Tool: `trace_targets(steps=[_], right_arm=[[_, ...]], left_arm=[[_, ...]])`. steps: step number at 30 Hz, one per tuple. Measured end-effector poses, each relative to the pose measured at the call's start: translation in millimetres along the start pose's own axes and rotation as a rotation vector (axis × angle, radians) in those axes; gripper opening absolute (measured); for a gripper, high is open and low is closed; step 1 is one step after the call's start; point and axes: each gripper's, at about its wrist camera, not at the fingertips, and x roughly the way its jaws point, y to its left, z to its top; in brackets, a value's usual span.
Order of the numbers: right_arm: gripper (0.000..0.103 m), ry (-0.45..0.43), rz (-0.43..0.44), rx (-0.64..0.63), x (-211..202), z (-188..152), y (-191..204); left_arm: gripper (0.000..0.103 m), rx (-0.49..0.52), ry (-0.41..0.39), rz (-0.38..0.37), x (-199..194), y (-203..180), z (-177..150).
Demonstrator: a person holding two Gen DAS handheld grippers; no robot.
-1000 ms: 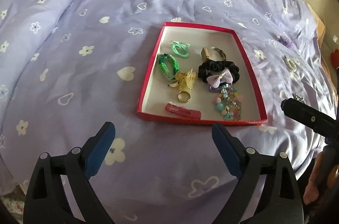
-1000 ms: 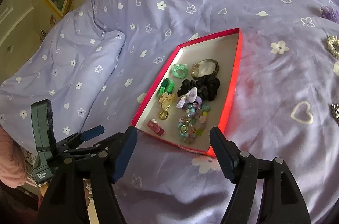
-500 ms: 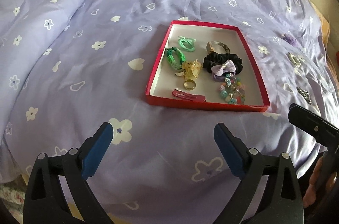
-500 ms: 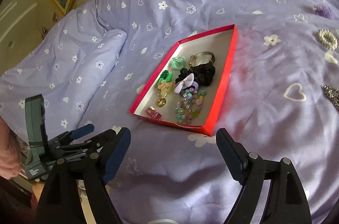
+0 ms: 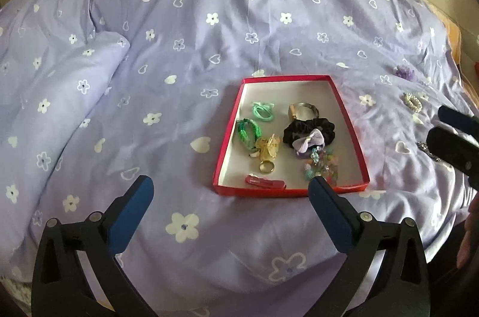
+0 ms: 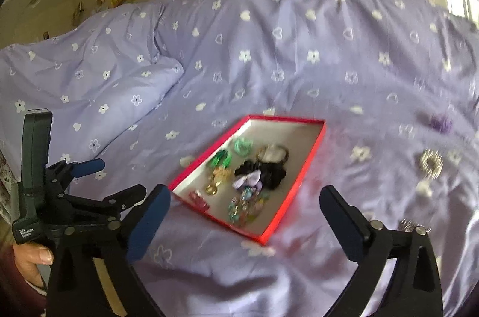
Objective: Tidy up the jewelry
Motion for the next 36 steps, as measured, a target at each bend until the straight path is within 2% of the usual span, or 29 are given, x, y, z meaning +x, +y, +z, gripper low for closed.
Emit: trace_targets(steps=[3, 13, 24, 36], right_arm=[[0.102, 0.003, -0.034, 0.004, 3.9, -6.3, -1.1], [0.102, 0.116, -0.067, 0.065, 37.3, -45.6, -9.7], [0.102, 0.097, -0.09, 0.095, 36.2, -62.7, -14.3], [0.102, 0.081, -0.087, 0.092, 32.8, -62.5, -14.0]], left_arm=[[0.103, -0.014, 0.013, -0.009, 7.6, 0.3, -4.3], [0.103, -0.034, 0.054, -0.008, 29.9, -1.7, -27.1], [0.103, -0.042, 0.019, -0.009, 25.3, -5.7, -37.8], [0.103, -0.032, 0.0, -0.017, 17.1, -10.9, -36.6]])
